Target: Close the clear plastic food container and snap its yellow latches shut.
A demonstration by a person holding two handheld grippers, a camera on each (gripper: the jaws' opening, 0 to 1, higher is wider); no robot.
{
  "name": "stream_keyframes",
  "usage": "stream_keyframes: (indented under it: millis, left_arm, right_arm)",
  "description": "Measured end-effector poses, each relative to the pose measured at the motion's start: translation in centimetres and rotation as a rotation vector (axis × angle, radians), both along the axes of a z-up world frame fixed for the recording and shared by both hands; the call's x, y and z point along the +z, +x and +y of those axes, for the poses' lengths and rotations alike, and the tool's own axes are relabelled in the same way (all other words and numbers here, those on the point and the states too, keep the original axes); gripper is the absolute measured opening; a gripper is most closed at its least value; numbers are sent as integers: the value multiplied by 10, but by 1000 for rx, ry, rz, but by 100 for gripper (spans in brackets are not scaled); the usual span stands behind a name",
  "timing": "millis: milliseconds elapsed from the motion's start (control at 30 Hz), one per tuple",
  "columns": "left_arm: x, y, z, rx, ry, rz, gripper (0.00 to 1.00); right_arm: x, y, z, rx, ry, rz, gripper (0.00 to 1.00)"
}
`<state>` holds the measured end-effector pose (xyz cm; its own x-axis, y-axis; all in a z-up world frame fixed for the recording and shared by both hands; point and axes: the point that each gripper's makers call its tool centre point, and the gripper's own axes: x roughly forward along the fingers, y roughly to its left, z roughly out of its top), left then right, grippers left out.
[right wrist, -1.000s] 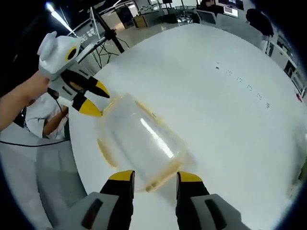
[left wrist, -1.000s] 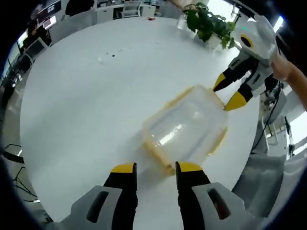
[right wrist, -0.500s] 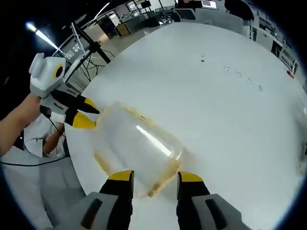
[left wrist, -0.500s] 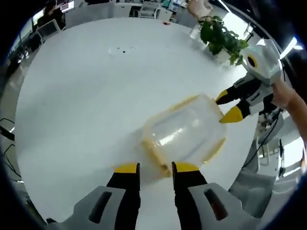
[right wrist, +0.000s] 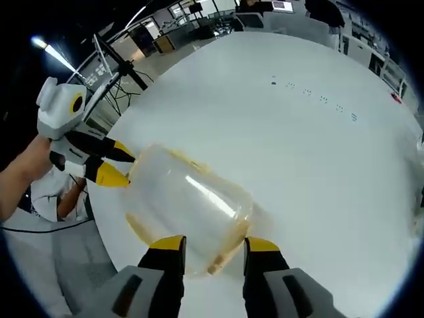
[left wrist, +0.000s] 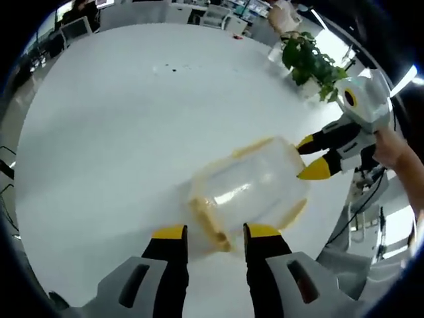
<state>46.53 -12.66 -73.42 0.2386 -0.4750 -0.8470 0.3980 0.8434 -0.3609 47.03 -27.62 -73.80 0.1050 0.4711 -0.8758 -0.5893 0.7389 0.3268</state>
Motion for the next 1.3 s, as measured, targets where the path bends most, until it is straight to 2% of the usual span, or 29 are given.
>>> stream_keyframes:
  millis: [133, 633, 867, 967, 1000, 1033, 1067, 1300]
  left_arm:
    - [0, -1, -5, -8, 0, -3, 22]
    - [1, 2, -9, -44, 61, -30, 21]
    - [-1, 4, -11, -27, 67, 0, 19]
    - [-1, 4, -13, -64, 94, 4, 18]
    - [-2, 4, -12, -57, 97, 10, 18]
    - [4, 10, -32, -46, -12, -13, 17]
    - [5, 5, -14, -48, 71, 8, 17]
    - [6, 3, -10, -44, 58, 4, 17]
  right_arm:
    - [0, 0, 1, -14, 2, 2, 31]
    - [-1, -1, 2, -27, -9, 2, 28]
    - [-1, -2, 4, -29, -33, 7, 27]
    - [-1, -1, 7, -37, -9, 37, 24]
    - [-1, -5, 2, -41, -42, 54, 23]
    - [-2, -5, 3, -29, -54, 45, 23]
    - [-2, -4, 6, -32, -50, 41, 23]
    - [-1, -5, 5, -53, -30, 32, 24]
